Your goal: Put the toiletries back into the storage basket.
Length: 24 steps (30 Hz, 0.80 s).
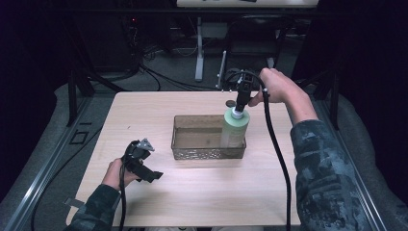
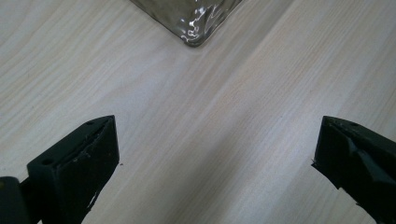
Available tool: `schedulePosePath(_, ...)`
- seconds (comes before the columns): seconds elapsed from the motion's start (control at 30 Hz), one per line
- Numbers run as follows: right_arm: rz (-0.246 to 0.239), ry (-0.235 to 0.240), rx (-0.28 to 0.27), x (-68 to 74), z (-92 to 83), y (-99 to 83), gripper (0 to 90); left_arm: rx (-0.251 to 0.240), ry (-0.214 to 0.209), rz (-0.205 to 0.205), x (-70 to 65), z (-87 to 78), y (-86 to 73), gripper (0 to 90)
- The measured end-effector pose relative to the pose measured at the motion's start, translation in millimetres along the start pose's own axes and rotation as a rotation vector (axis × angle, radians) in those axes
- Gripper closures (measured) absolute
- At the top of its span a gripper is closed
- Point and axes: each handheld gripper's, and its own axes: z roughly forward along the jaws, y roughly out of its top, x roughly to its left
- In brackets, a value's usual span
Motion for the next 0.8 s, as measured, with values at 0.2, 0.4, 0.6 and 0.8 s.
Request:
schedulePosePath(0.2,0.010,0.003,0.002,-1.7,6.3,-2.5,62.8,0.001,-0.002,0.000,0.4,0.2,-0.1,0.0)
schedulePosePath(0.4,0.020,0.009,0.009,-2.8,12.9,-5.2,62.7,0.000,-0.002,0.000,0.6,-0.1,-0.2,0.0)
schedulePosePath(0.6,0.032,0.007,-0.004,-3.4,16.5,-6.1,62.7,-0.002,0.000,-0.002,1.1,-1.0,-0.2,0.0)
schedulePosePath(0.8,0.063,0.003,-0.035,-5.8,18.1,-6.9,62.6,0.000,-0.002,-0.001,0.7,-0.5,0.0,0.0)
